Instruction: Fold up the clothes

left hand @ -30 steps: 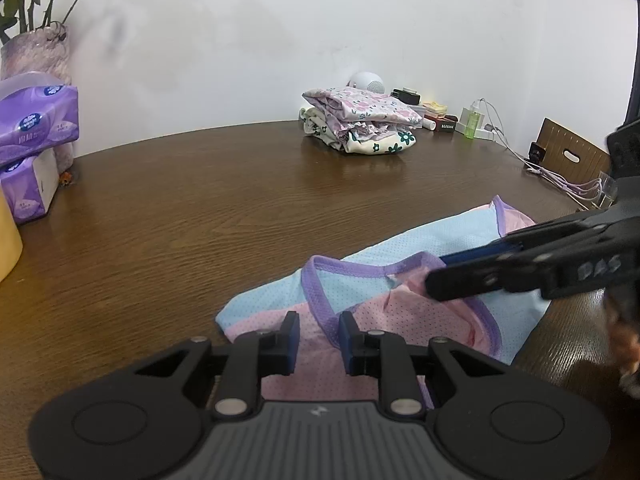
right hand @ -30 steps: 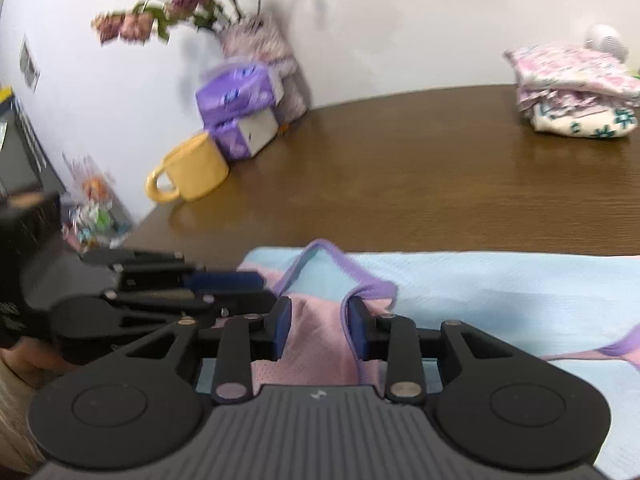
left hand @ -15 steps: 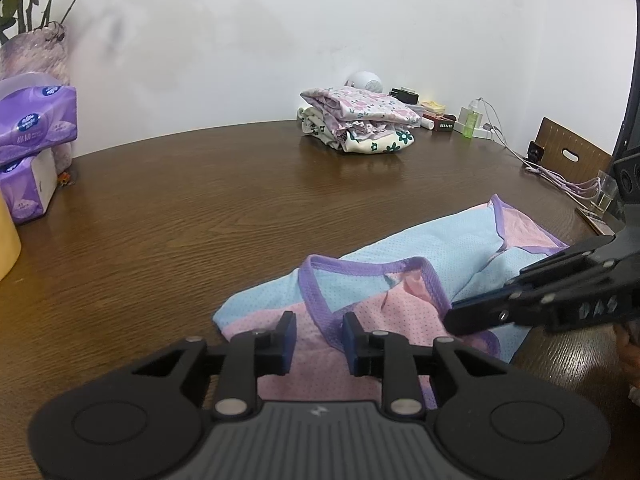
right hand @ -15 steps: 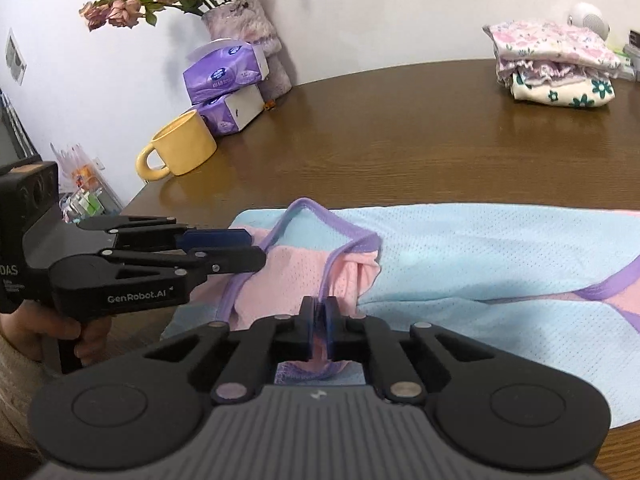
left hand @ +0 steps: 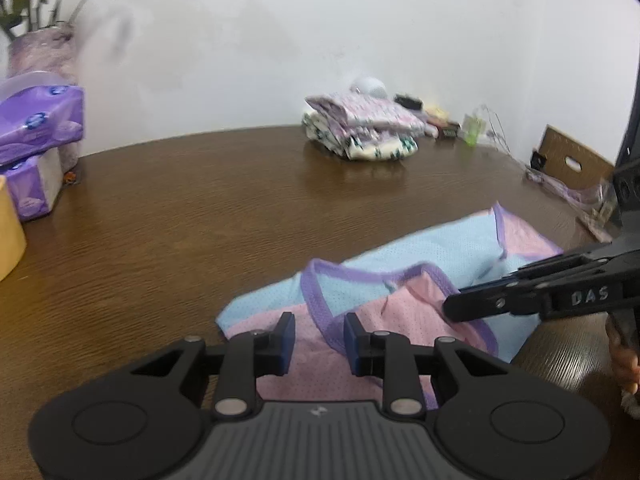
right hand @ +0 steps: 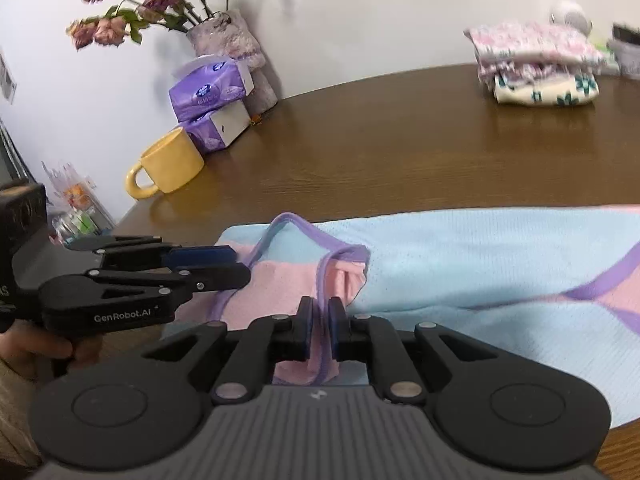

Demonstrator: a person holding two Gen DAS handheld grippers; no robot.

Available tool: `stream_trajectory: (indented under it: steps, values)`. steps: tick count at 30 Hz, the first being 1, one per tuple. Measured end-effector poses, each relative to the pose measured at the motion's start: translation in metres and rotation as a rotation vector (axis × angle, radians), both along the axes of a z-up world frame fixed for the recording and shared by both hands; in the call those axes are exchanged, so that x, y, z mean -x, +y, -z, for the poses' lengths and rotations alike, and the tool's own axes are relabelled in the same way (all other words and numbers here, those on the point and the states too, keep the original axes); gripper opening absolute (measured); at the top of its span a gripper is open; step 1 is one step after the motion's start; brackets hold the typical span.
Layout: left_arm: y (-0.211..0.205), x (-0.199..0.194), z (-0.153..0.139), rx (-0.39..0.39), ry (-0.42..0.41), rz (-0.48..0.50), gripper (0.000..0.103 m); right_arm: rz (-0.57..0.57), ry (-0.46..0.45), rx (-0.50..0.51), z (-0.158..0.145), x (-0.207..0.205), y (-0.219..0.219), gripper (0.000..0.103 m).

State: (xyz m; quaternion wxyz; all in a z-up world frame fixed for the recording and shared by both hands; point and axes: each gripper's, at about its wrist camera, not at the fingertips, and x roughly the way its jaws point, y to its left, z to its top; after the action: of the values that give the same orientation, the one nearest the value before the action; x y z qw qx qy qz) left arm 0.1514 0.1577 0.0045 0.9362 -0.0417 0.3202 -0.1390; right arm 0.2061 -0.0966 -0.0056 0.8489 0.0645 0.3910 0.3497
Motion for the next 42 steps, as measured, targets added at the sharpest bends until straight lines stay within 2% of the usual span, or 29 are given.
stream_trajectory:
  steps: [2, 3, 4, 5, 7, 10, 16, 18, 22, 30, 35, 38, 40, 42]
  values:
    - [0.008, 0.007, -0.005, 0.036, -0.007, -0.038, 0.036, 0.016, -0.024, -0.039, -0.009, 0.002, -0.009, 0.010]
    - [0.012, 0.010, -0.008, 0.054, -0.011, -0.057, 0.046, 0.024, -0.048, -0.040, -0.014, 0.002, -0.012, 0.012]
    - [0.016, 0.014, -0.010, 0.071, -0.014, -0.076, 0.048, 0.031, -0.071, -0.040, -0.020, 0.002, -0.015, 0.020]
    - [0.020, 0.017, -0.013, 0.089, -0.018, -0.095, 0.048, 0.032, -0.089, -0.033, -0.024, 0.003, -0.018, 0.032]
    - [0.028, 0.026, -0.013, 0.133, -0.005, -0.133, 0.048, 0.027, -0.120, -0.011, -0.029, 0.005, -0.019, 0.037]
    - [0.036, 0.040, -0.008, 0.204, 0.039, -0.188, 0.048, -0.015, -0.134, 0.006, -0.028, 0.009, -0.013, 0.037]
    - [0.035, 0.037, 0.002, 0.268, 0.113, -0.245, 0.044, -0.122, -0.234, 0.061, -0.026, 0.022, 0.008, 0.037]
    - [0.034, 0.036, 0.005, 0.289, 0.138, -0.264, 0.038, -0.163, -0.247, 0.072, -0.028, 0.025, 0.013, 0.036]
    - [0.033, 0.034, 0.012, 0.329, 0.186, -0.300, 0.035, -0.245, -0.271, 0.095, -0.031, 0.031, 0.024, 0.036]
    - [0.033, 0.059, 0.003, 0.303, 0.155, -0.313, 0.032, -0.443, -0.270, 0.112, -0.025, 0.063, 0.044, 0.036]
    - [0.030, 0.079, 0.003, 0.223, 0.112, -0.349, 0.045, -0.530, -0.312, 0.152, -0.021, 0.085, 0.070, 0.036]
    - [0.028, 0.084, 0.004, 0.223, 0.086, -0.363, 0.062, -0.543, -0.346, 0.204, -0.016, 0.093, 0.083, 0.036]
    - [0.027, 0.088, 0.004, 0.223, 0.068, -0.373, 0.078, -0.533, -0.366, 0.247, -0.011, 0.098, 0.090, 0.036]
    - [0.025, 0.092, 0.005, 0.223, 0.051, -0.382, 0.079, -0.525, -0.387, 0.276, -0.007, 0.101, 0.095, 0.036]
